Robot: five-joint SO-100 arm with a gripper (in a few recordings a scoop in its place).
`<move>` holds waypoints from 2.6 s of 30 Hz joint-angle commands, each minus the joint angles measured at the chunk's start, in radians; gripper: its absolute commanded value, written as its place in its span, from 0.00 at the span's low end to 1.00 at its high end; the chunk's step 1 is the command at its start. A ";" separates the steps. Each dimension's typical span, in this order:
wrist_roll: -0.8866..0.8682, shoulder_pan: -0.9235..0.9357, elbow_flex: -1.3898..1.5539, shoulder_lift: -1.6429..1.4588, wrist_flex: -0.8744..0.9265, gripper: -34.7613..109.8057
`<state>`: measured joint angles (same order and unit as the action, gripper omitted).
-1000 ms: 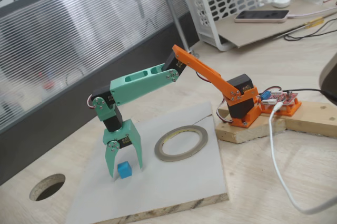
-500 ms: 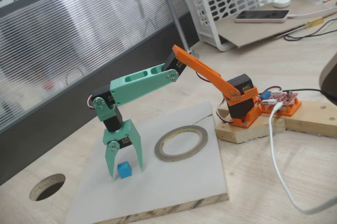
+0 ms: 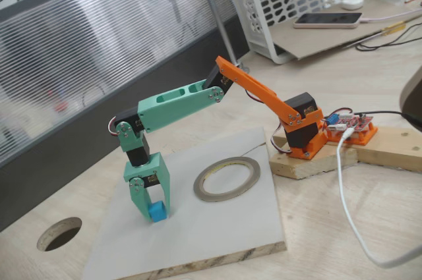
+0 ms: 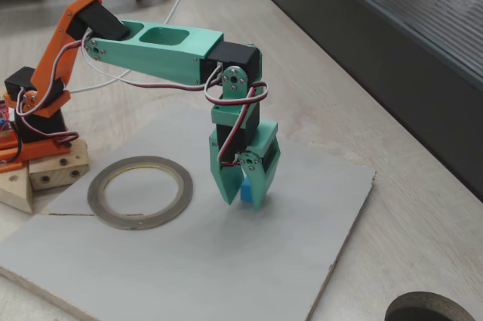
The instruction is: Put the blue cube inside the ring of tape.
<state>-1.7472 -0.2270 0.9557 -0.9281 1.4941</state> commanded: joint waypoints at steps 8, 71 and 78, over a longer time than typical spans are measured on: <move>-0.006 -0.014 -0.009 -0.052 -0.008 0.36; -0.006 0.342 1.055 -1.077 0.003 0.33; -0.006 0.339 1.213 -1.155 -0.011 0.33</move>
<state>-1.7472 0.1135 2.1261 -2.0325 1.4926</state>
